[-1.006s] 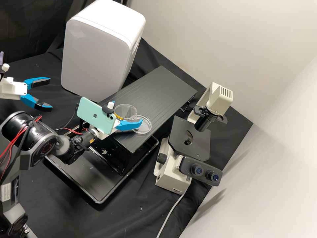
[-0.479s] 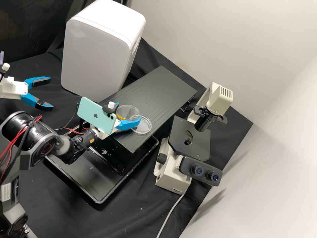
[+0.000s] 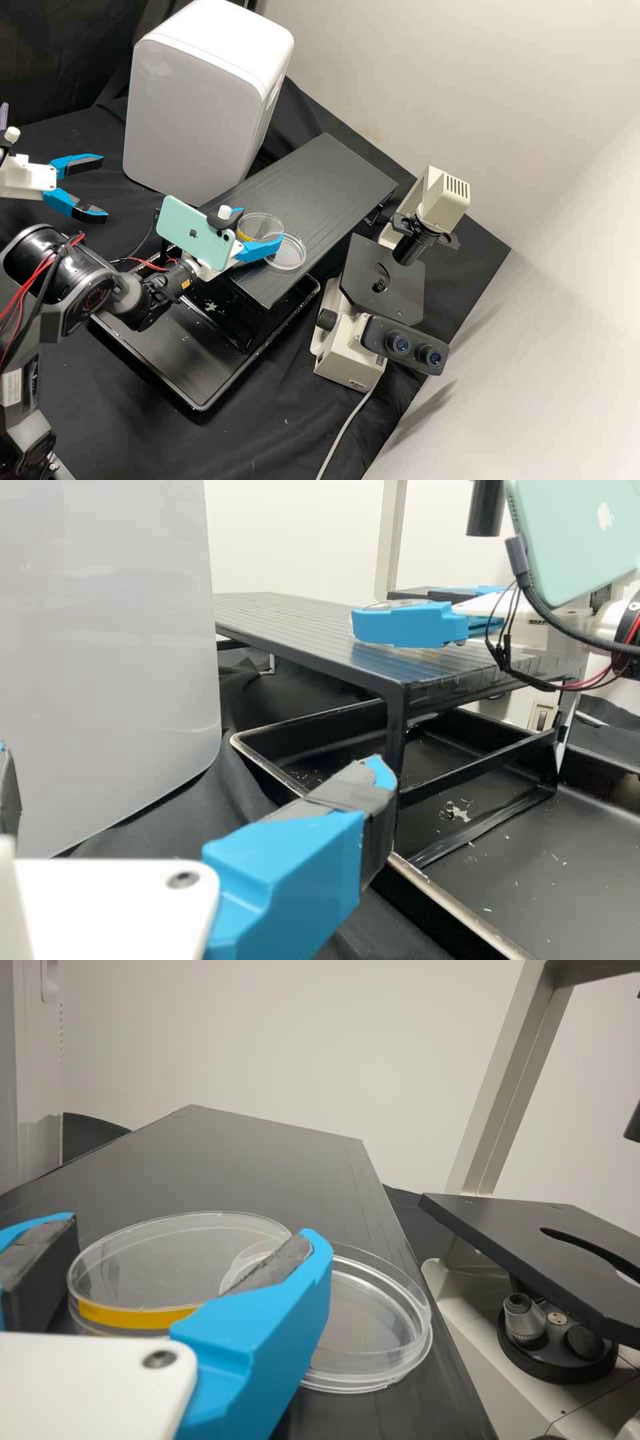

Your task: Place the lid on the petri dish

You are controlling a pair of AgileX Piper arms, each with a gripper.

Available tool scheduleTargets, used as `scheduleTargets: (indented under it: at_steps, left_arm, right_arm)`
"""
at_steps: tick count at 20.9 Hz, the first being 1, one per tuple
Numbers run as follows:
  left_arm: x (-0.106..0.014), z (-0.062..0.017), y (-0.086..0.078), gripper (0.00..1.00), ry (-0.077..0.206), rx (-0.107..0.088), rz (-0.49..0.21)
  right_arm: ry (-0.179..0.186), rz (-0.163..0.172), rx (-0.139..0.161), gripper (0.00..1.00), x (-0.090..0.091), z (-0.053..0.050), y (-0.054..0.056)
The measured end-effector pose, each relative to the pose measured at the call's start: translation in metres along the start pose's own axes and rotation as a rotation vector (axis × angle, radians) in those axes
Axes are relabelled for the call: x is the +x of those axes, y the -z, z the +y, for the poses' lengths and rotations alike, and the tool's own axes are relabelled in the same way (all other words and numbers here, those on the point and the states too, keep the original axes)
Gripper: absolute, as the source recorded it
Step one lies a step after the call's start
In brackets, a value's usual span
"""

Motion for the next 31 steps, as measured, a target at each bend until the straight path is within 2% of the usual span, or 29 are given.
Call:
scheduleTargets:
  at_steps: [6, 9, 12, 20, 23, 26, 28, 31]
  left_arm:
    - [0.000, 0.0001, 0.000, 1.00, -0.001, -0.001, 0.002]
    - [0.000, 0.0005, 0.001, 1.00, -0.005, -0.007, 0.015]
    - [0.000, 0.0008, 0.002, 1.00, -0.009, -0.012, 0.027]
    - [0.001, 0.0020, 0.003, 1.00, -0.016, -0.016, 0.035]
    - [0.001, 0.0021, 0.003, 1.00, -0.017, -0.017, 0.037]
    - [0.001, 0.0021, 0.003, 1.00, -0.018, -0.018, 0.039]
    - [0.001, 0.0021, 0.003, 1.00, -0.018, -0.018, 0.039]
    - [0.001, 0.0019, 0.004, 1.00, -0.018, -0.019, 0.042]
  right_arm:
    - [-0.004, -0.002, 0.005, 0.00, 0.000, 0.002, -0.002]
    - [-0.016, -0.008, 0.031, 0.00, -0.004, 0.009, -0.006]
    - [-0.042, -0.030, 0.069, 0.00, -0.009, 0.017, -0.013]
    - [-0.081, -0.060, 0.114, 0.00, -0.012, 0.031, -0.026]
    - [-0.094, -0.078, 0.155, 0.00, -0.012, 0.034, -0.032]
    - [-0.104, -0.083, 0.204, 0.00, -0.012, 0.033, -0.038]
    - [-0.098, -0.087, 0.229, 0.00, -0.010, 0.031, -0.041]
    - [-0.090, -0.088, 0.244, 0.00, -0.006, 0.029, -0.043]
